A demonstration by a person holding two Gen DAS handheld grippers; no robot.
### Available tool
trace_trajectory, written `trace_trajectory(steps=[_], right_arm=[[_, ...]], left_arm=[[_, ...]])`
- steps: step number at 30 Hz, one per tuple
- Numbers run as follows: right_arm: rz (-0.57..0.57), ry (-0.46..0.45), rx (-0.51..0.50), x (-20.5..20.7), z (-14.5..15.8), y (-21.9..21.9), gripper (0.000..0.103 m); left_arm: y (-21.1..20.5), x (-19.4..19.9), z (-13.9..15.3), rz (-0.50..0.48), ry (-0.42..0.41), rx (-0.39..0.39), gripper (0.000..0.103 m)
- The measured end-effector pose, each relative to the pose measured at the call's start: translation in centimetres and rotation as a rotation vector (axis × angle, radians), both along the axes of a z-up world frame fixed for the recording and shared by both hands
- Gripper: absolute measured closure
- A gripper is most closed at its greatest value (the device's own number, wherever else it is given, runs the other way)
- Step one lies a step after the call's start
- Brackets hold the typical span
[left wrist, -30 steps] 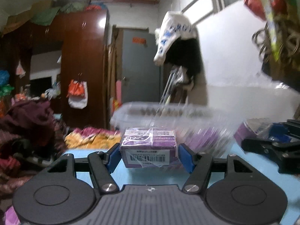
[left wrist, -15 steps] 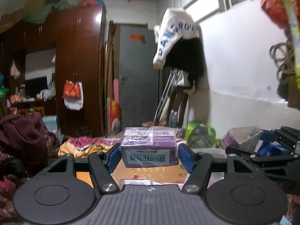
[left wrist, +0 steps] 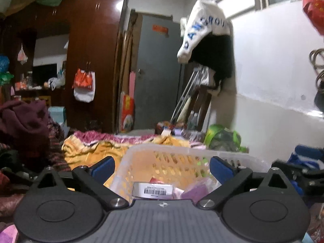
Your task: Organize objects
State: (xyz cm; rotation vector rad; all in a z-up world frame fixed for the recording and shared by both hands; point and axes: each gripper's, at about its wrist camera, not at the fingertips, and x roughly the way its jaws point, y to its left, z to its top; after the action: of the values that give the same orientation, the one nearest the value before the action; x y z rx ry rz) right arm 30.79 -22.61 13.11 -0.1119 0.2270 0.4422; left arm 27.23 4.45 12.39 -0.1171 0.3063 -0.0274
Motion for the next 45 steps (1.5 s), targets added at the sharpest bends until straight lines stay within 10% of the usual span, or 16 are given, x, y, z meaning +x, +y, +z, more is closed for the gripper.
trace_trajectory(steps=[11, 45], right_arm=[[-0.016, -0.010, -0.128, -4.0, -1.1, 0.8, 0.000], [-0.019, -0.010, -0.023, -7.0, -3.2, -2.3, 0.000]], left_arm=[[-1.1, -3.4, -1.0, -0.024, 0.025, 0.066, 0.001], [-5.4, -8.9, -2.7, -0.116, 0.006, 0.130, 0.001]])
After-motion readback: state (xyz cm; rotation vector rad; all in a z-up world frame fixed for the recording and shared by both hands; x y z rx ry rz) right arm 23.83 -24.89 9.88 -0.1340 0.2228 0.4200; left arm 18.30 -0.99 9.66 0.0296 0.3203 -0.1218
